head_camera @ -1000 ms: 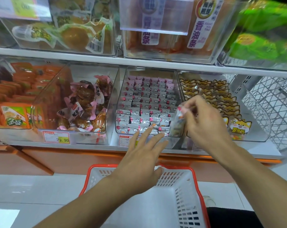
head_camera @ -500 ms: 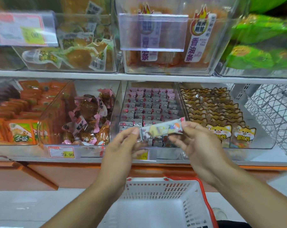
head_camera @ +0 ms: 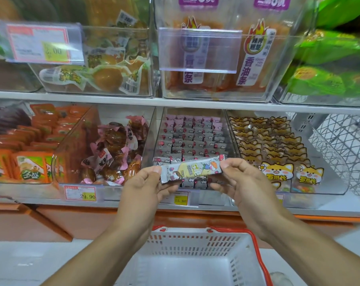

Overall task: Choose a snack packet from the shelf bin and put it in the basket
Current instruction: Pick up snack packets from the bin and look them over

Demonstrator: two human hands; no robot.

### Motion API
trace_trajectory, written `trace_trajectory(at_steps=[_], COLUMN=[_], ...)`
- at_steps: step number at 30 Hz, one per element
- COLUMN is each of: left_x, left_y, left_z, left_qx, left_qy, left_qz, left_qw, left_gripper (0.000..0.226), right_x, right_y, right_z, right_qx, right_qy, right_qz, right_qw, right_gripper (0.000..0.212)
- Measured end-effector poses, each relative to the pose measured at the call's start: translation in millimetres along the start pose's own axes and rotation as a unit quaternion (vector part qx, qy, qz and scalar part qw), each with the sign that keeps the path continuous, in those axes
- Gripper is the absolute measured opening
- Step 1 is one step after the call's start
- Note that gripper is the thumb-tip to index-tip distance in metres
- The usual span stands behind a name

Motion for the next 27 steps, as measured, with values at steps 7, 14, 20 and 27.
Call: trace_trajectory(at_steps=[7, 14, 20, 27], left_x=[1.8, -0.3, -12.6, -10.3], left_y=[-0.5, 14.2, 9.7, -10.4], left_z=[-0.2, -3.7, -9.7, -10.0], left_qx=[0.017, -0.051, -0.038, 0.13], left_qy=[-0.022, -0.084, -0.145, -0.063], left_qz=[-0.053, 0.095, 0.115, -0.054], left_qw=[0.998, 0.991, 0.982, 0.988], left_gripper=[0.022, 0.03, 0.037, 0.049], right_x=[-13.6, -9.2, -9.2, -15.6], right_y=[-15.8, -6.1, 8.2, -10.4], right_z=[-6.5, -3.1, -2.1, -8.7], right_qx=[0.137, 0.058, -0.089, -0.029], right_qy=[-0.101, -0.065, -0.064, -0.18], right_qz=[-0.287, -0.108, -0.053, -0.048], right_qw=[0.943, 0.99, 0.993, 0.982], right_gripper=[0.042, 0.034, 0.057, 0.054])
Point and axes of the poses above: each hand's wrist, its own z-axis towards the middle knuckle, its own x-axis out of the back of the hand, y = z × x, the point moved 6 cm from there along z, towards the middle knuckle, and after that the axes turned 7 degrees about -y, right-handed, at the moved point
